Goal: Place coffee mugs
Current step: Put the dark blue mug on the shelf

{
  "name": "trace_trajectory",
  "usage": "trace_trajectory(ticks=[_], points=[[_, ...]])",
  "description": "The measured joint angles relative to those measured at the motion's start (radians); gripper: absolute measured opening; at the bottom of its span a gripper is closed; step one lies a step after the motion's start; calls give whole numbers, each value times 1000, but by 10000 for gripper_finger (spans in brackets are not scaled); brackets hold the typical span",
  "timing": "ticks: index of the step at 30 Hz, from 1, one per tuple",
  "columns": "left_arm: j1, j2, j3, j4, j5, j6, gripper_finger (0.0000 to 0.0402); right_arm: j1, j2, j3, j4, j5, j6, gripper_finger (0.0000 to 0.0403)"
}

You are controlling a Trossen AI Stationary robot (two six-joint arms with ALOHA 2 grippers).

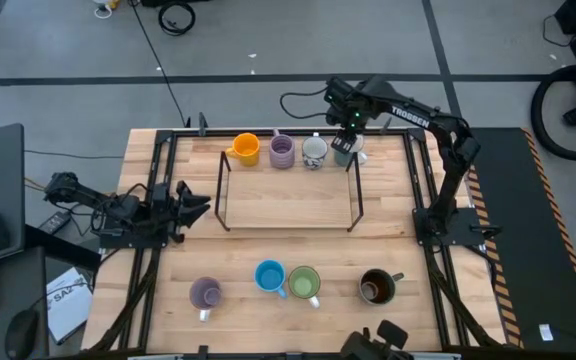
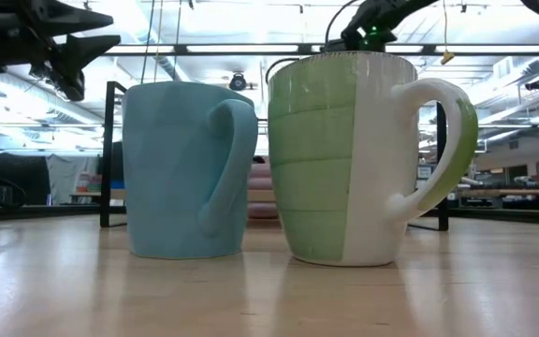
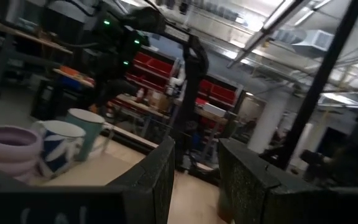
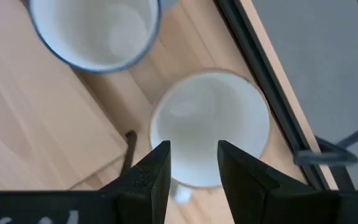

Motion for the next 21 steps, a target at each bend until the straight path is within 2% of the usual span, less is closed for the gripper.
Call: trace_trajectory(ticks=[4, 8, 14, 17, 21], points=[[0, 0, 0, 0, -6, 2, 130, 0, 7, 0, 59, -39, 0, 138], [0, 0, 0, 0, -6, -1, 130, 0, 45, 0, 53, -34, 4, 138], [0, 0, 0, 0, -5, 7, 130, 20, 72, 0, 63, 31, -20, 138], [0, 0, 0, 0, -5, 10, 130, -2, 72, 0, 60, 40, -42, 138], [0, 0, 0, 0, -5, 10, 130, -35, 70, 0, 56, 1, -31, 138]])
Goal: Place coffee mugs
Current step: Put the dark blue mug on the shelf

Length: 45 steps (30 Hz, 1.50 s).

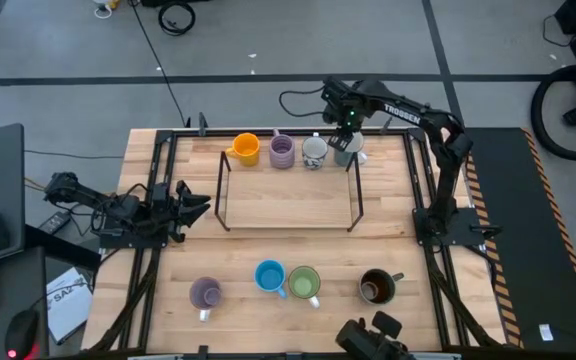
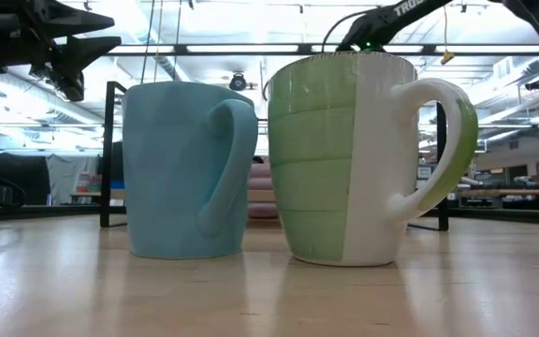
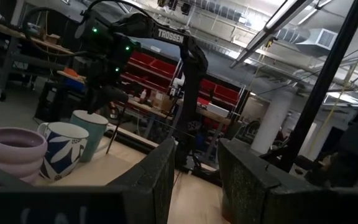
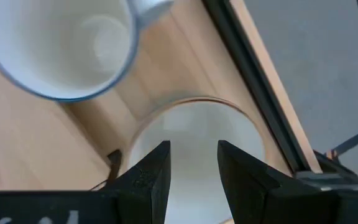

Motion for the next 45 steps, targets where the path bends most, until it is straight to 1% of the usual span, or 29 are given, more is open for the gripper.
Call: trace_trajectory(ticks=[11, 16, 22, 29, 41, 45], points=[[0, 0, 0, 0, 0, 0, 130, 62, 6, 0, -13, -6, -4, 138], [0, 0, 0, 0, 1, -1, 130, 64, 25, -6, -15, -5, 12, 138], [0, 0, 0, -7, 2, -1, 130, 71, 75, -14, -30, 37, 5, 138], [0, 0, 0, -9, 2, -4, 130, 76, 94, -23, -18, 44, 2, 136], [0, 0, 0, -8, 2, -11, 130, 76, 95, -82, 18, 42, 8, 110], [0, 0, 0, -8, 2, -11, 130, 76, 95, -82, 23, 44, 6, 92]])
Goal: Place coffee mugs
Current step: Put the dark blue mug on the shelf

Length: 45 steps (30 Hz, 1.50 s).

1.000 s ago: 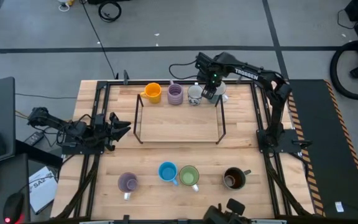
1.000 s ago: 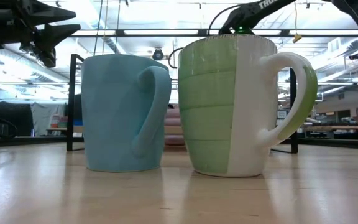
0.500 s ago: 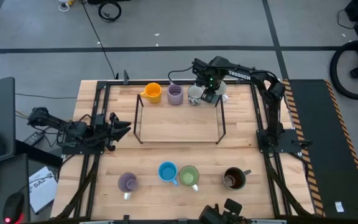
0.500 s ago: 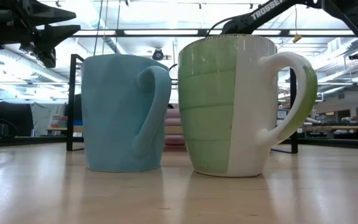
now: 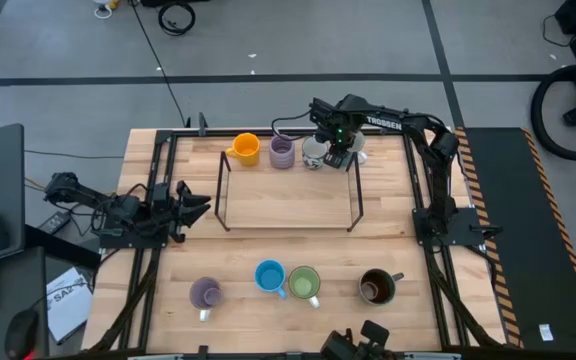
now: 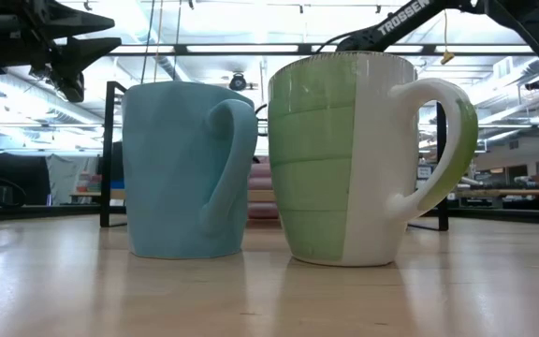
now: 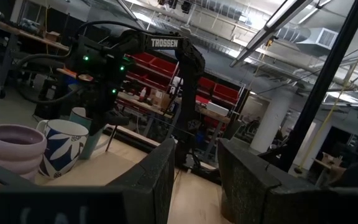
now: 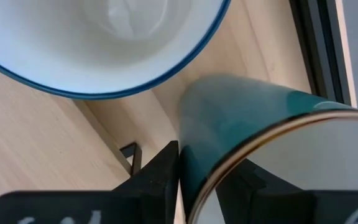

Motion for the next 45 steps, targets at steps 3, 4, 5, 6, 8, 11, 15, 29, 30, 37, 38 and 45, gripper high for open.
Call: trace_trajectory(ticks=[3, 4, 5, 6, 8, 11, 15, 29, 30, 37, 38, 45], points=[[0, 0, 0, 0, 0, 0, 130, 0, 0, 0, 2, 0, 0, 75], [0, 0, 0, 0, 0, 0, 130, 0, 0, 0, 3, 0, 0, 68], [0, 0, 0, 0, 0, 0, 130, 0, 0, 0, 5, 1, 0, 62], [0, 0, 0, 0, 0, 0, 130, 0, 0, 0, 8, 1, -1, 56], [0, 0, 0, 0, 0, 0, 130, 0, 0, 0, 12, 2, -5, 46], [0, 0, 0, 0, 0, 0, 130, 0, 0, 0, 10, 2, -4, 41], [0, 0, 0, 0, 0, 0, 130, 0, 0, 0, 9, 1, -4, 43], [0, 0, 0, 0, 0, 0, 130, 0, -1, 13, -32, 3, -47, 38], [0, 0, 0, 1, 0, 0, 130, 0, -1, 20, -37, 3, -47, 38], [0, 0, 0, 1, 0, 0, 130, 14, -3, 104, -67, 5, -56, 37], [0, 0, 0, 1, 0, 0, 130, 15, -3, 117, -80, 5, -58, 37], [0, 0, 0, 1, 0, 0, 130, 17, -3, 241, -170, 33, -62, 37]])
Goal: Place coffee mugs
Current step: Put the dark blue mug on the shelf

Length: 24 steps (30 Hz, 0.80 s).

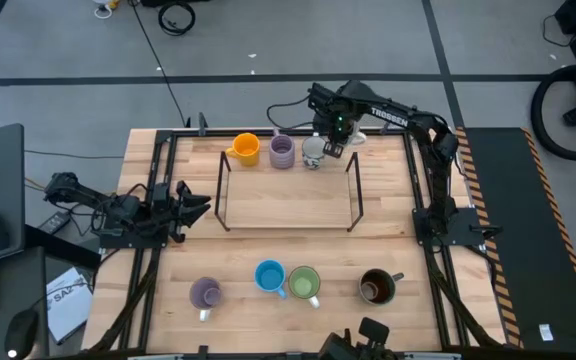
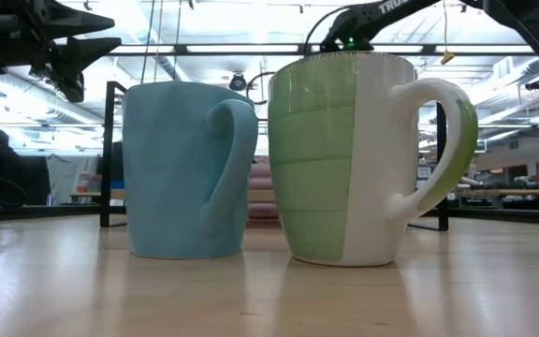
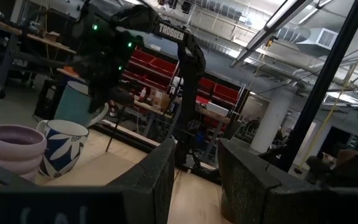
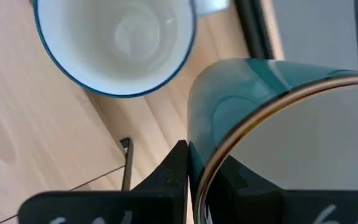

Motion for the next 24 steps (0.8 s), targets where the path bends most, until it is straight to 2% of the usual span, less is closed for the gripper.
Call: trace_trajectory(ticks=[14, 24], points=[[0, 0, 0, 0, 0, 0, 130, 48, -1, 300, -208, 27, 20, 36], [0, 0, 0, 0, 0, 0, 130, 133, -2, 379, -210, -35, -14, 36]])
